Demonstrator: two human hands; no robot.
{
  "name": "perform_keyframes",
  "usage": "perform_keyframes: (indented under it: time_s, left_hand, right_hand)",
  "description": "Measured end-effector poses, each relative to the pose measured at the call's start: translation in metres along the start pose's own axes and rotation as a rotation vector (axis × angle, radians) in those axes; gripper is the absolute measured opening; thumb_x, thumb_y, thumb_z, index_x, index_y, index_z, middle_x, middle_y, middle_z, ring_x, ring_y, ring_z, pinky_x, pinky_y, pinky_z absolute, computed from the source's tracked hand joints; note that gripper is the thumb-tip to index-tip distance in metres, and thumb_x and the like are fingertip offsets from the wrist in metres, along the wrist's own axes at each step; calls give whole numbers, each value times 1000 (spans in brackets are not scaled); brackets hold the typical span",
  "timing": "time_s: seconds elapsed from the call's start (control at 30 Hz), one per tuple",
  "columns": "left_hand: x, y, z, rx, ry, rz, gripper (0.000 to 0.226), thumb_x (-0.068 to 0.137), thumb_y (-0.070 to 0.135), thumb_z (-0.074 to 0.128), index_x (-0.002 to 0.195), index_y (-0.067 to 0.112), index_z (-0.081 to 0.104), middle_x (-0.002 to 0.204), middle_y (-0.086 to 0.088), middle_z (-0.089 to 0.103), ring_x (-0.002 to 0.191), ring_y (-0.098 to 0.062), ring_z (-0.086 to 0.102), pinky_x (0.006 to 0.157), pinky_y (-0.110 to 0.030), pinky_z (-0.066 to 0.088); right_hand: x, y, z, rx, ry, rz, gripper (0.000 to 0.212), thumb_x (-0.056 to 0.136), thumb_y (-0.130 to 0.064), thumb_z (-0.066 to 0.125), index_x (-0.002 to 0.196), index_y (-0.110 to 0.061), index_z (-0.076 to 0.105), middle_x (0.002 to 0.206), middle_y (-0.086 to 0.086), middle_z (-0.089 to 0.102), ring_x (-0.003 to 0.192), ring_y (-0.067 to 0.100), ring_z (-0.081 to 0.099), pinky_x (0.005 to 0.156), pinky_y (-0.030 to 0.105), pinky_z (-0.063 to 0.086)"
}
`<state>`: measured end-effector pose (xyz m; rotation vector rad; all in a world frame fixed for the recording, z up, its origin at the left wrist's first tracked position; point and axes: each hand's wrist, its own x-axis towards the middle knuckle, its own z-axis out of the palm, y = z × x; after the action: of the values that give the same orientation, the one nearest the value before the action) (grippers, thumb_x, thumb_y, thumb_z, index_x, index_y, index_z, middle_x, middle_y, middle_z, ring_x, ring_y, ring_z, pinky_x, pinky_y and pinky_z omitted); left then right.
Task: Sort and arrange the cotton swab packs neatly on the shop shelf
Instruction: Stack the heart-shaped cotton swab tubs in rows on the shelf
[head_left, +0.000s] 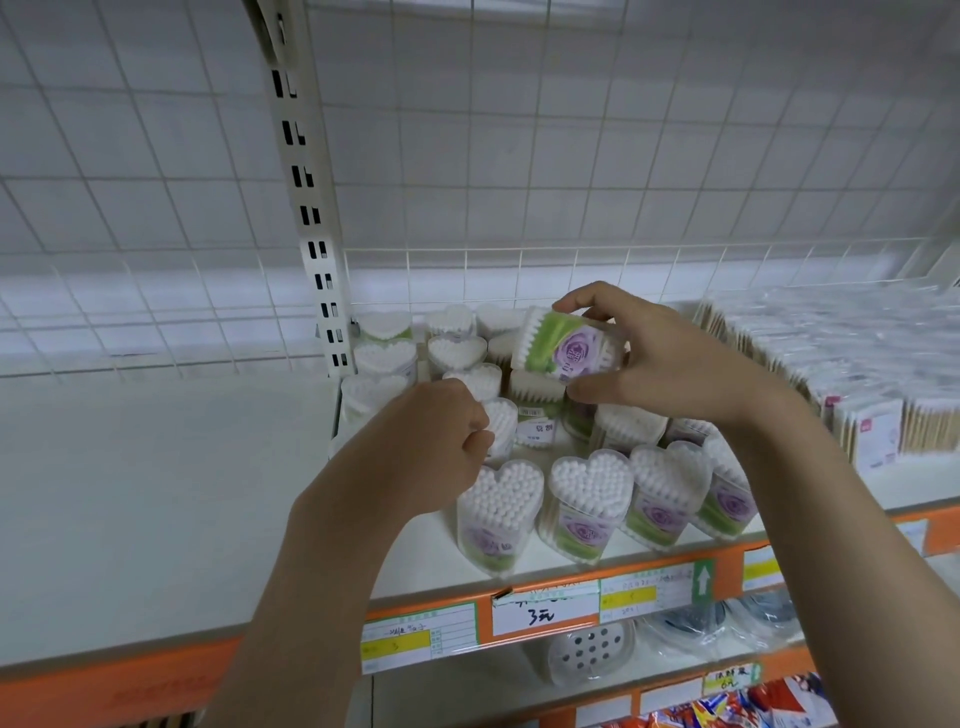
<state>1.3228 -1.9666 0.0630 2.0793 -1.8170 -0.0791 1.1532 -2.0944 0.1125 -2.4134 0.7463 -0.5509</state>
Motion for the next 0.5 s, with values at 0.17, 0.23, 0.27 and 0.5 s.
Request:
perform_keyframes:
  time_s: [0.17,0.23,0.27,0.5]
  left_hand:
    - [0,2,-3,9,-18,-5,31,93,26,48,95,1,66,105,-2,60,92,-20,60,83,-37,47]
    - [0,2,-3,13,-28,-11,31,93,26,48,95,1,66,105,-2,59,92,-20,60,83,-37,47]
    - [0,3,-3,17,-35,-14,31,93,26,48,95,1,66,106,-1,59,92,-20,60,83,-37,48]
    - [0,3,-5,24,-57,-6,31,94,24,44,95,3,67,106,-2,59,92,-20,60,83,-37,47]
  right_hand:
    - [4,-4,-7,-153,-63,13,64,71,-29,71,127,-41,42,112,-3,47,95,10,48,78,25,36]
    - [6,-7,-9,-139,-85,54,61,69,-29,72,121,-36,40,103,-1,56,85,15,54,71,32,44]
    - [7,-8,-10,-143,-97,73,58,68,-29,73,115,-34,39,96,1,59,80,17,57,68,35,47]
    - [15,-18,-6,-423,-283,64,59,69,-32,71,122,-33,45,106,-3,54,96,16,53,81,37,48]
